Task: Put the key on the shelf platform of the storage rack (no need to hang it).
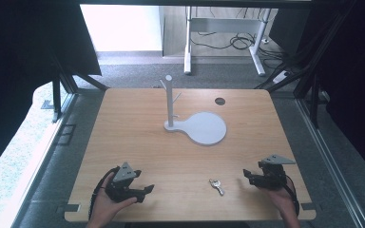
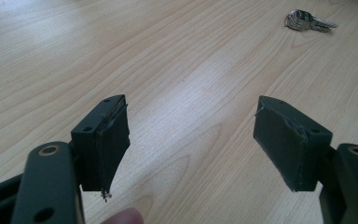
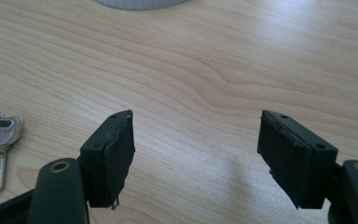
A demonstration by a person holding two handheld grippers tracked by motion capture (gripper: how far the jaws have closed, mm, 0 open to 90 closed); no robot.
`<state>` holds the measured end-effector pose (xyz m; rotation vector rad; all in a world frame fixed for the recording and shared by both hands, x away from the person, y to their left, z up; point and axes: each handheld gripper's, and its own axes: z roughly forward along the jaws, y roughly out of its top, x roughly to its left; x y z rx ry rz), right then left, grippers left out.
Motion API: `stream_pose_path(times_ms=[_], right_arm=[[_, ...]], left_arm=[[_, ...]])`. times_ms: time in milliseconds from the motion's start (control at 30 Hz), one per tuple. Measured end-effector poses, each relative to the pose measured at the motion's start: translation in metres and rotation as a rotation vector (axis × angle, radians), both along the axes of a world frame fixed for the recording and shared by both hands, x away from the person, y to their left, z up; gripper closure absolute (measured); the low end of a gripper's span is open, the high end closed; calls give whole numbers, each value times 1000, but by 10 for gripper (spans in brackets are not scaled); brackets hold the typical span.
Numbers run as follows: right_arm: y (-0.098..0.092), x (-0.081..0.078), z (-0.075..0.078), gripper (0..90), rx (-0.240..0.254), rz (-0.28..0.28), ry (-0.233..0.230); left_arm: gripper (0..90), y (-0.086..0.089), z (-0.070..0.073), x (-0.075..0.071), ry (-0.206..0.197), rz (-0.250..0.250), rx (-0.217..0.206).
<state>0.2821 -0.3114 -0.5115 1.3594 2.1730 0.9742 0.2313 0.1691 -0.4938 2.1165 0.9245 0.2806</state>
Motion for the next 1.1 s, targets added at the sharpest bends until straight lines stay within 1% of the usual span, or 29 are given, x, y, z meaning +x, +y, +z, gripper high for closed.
stream_pose_path(times_ms=[167,267,367,400,500,533,633,733,833,867,1000,1033,1067,1100], right_arm=[[1,-2,2,300,-11,21,-16],[3,-4,5,317,-35,29,-37],[4,-4,5,343,-36,35,-33],[5,-4,5,369,-39,43,-22],[5,-3,5,376,-41,51,-13],[6,-2,5,380,-40,55,-1],[7,-2,6,382,-50,61,11],[8,-2,7,386,-52,72,17],[12,-3,15,386,-87,107,56],[12,-3,15,386,-87,107,56],[14,0,31,390,-116,137,94],[16,3,37,390,-124,149,119],[16,3,37,390,-124,149,119],[19,5,41,393,-141,164,146]], left_arm=[[269,0,0,0,0,-1,0],[269,1,1,0,-1,0,-2],[269,2,1,0,-2,6,-4],[269,2,1,0,-3,7,-6],[269,3,1,0,-2,10,-6],[269,3,1,0,-2,10,-6],[269,3,1,1,1,13,-5],[269,3,0,2,5,15,-7],[269,3,-2,4,16,5,-8],[269,3,-2,4,16,5,-8],[269,3,-1,3,10,3,-15],[269,3,0,3,8,3,-17],[269,3,0,3,7,2,-18],[269,4,1,3,6,1,-19]])
